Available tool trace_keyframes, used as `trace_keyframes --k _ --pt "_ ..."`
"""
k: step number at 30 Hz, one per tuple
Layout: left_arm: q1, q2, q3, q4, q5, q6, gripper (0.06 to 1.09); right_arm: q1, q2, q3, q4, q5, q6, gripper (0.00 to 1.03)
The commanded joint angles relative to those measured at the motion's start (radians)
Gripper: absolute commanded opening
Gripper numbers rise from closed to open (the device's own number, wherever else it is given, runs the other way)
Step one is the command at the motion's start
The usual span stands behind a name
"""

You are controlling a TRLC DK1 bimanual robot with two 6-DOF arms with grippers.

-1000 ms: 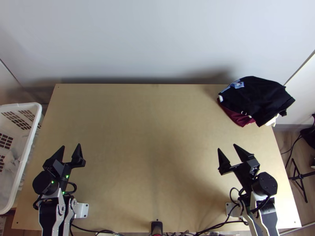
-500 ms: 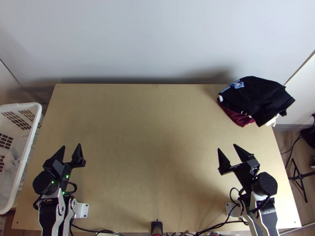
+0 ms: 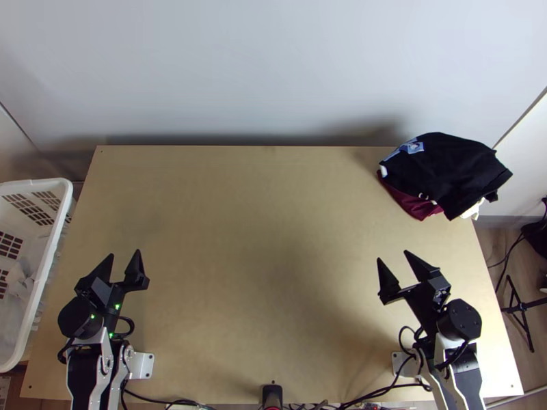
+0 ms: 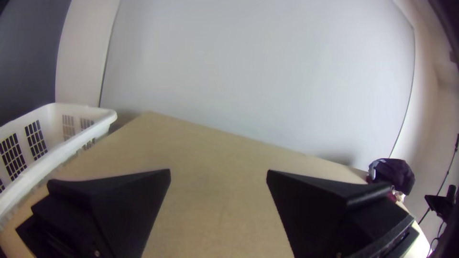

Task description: Fold the t-shirt

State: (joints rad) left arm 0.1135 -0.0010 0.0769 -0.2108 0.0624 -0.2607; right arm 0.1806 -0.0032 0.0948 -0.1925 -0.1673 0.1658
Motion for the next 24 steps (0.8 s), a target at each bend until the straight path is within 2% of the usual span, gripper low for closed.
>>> trace_keyframes --k 1,7,11,13,16,19,24 --pt "0.009 -0.001 0.000 -0.002 -0.016 0.003 1.04 0.000 -0.001 0.000 0.001 0.000 0.009 0.98" --pt "0.017 -0.001 0.000 -0.004 -0.016 0.012 1.04 -0.026 -0.001 0.000 -0.001 0.074 -0.022 0.98" --pt "0.057 -0.001 0.000 -0.004 -0.016 0.017 1.04 -0.024 0.000 0.000 -0.004 0.078 -0.026 0.98" --pt "0.060 0.001 0.000 -0.004 -0.016 0.020 1.04 -0.024 0.000 0.000 -0.018 0.080 -0.055 0.98" --pt "0.051 -0.001 0.000 -0.004 -0.016 0.028 1.04 -0.075 -0.001 0.000 -0.016 0.081 -0.080 0.98" --pt "0.043 -0.001 -0.003 -0.010 -0.016 0.109 1.04 -0.182 -0.001 0.000 -0.018 0.083 -0.077 0.98" --pt "0.048 -0.001 -0.003 -0.010 -0.022 0.152 1.04 -0.170 0.005 -0.001 -0.030 0.103 -0.080 0.98"
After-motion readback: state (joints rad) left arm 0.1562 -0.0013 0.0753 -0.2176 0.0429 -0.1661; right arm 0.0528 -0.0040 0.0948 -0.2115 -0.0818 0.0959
